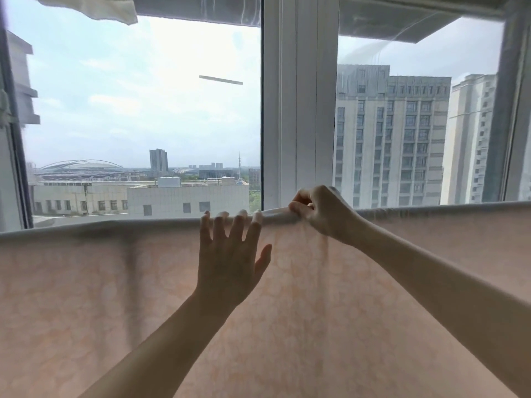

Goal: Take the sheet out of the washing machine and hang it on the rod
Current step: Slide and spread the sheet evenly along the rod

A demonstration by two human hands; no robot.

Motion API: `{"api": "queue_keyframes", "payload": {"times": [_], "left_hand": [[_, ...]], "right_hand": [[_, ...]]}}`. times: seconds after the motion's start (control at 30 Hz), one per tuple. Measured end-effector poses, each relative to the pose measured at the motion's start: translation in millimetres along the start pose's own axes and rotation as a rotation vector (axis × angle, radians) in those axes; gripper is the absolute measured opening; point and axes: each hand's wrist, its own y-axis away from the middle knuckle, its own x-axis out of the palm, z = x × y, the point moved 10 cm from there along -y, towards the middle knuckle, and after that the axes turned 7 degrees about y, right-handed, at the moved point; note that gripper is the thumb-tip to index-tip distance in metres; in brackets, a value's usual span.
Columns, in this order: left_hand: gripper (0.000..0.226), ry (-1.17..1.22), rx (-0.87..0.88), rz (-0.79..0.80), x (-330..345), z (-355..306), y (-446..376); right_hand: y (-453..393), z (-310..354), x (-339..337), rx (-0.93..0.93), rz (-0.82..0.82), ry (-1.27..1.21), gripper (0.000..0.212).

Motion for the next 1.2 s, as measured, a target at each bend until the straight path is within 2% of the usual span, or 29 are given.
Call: {"api": "queue_keyframes", "payload": {"times": [0.17,0.5,0.9,1.2], "left_hand": [[0.054,0.005,-0.048,0.034,10.6,-31.4,-12.3],[0.058,-0.071,-0.068,0.030,24.8,-23.7,-15.1],[0.060,-0.080,-0.043,0.017,22.5,-23.7,-12.4],[0.059,-0.055,-0.015,0.024,24.6,-46.9,-17.8]], "right_hand": [[0.5,0.1,-0.3,-0.078,-0.027,-0.029,0.011],[17.2,-46.6,-8.1,-0.112,0.026,-0.105,0.015],[25.8,-49.0,-23.4,-0.090,-0.280,-0.061,0.006],[32.5,-58.4,-26.8,-0.125,-0.293,-0.028,0.007]]}}
